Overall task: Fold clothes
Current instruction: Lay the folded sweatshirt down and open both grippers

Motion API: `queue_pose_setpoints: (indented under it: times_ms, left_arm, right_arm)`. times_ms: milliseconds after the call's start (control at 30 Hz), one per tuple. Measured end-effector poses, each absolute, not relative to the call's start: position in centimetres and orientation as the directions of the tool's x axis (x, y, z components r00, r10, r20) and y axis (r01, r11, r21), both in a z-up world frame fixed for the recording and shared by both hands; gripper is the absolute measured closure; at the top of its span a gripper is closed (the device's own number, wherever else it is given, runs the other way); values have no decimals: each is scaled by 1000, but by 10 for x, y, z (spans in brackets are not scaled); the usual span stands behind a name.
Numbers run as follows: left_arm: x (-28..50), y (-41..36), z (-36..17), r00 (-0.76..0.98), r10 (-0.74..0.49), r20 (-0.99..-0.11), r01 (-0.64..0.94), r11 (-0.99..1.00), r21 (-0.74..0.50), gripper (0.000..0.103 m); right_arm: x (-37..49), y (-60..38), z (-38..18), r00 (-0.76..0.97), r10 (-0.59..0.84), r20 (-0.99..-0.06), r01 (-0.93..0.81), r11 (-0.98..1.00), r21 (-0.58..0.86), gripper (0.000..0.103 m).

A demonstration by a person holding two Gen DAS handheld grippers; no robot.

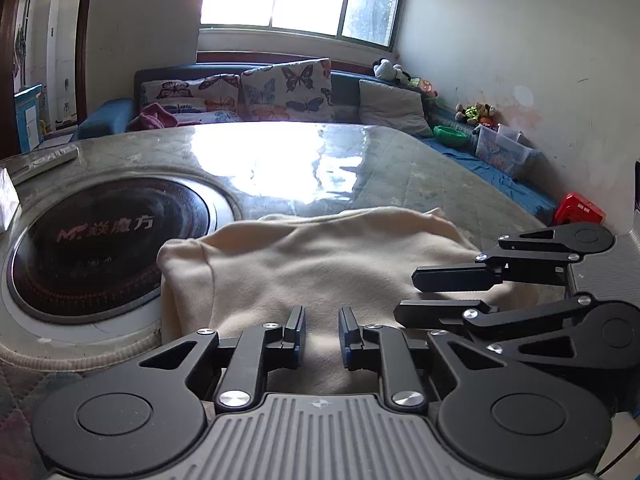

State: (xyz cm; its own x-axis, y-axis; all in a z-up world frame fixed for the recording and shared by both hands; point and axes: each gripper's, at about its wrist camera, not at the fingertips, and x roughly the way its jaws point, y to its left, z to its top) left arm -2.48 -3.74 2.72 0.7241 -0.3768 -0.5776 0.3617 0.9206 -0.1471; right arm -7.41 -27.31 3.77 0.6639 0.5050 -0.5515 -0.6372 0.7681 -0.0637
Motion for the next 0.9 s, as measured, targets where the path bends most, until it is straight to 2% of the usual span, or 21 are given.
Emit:
queue_pose_setpoints:
  times_ms: [133,333,533,667,900]
  left_arm:
    - [-34,-46,35,725,-415,-550,398,904,-157,83]
    - [-35,-61,17,697,-418,-582,417,897,-145,83]
    - [-35,-61,16,695,-415,-587,415,898,-144,83]
    - [-34,-63,15,696,-413,-587,416,899,-138,83]
    - [-32,-62,19,690,-410,-597,423,897,-127,82]
  right_arm:
    - [-87,-283,42,695,485,-530,-618,781,-95,77]
    - [-93,-289,27,710,451,-540,-594,796,-115,78]
    - [-98,-303,41,721,468,-511,-575,815,-65,78]
    - [-100,-315,38,724,436,-535,-550,832,-66,82]
    - [-102,-333,42,719,446,-533,-524,852,6,82]
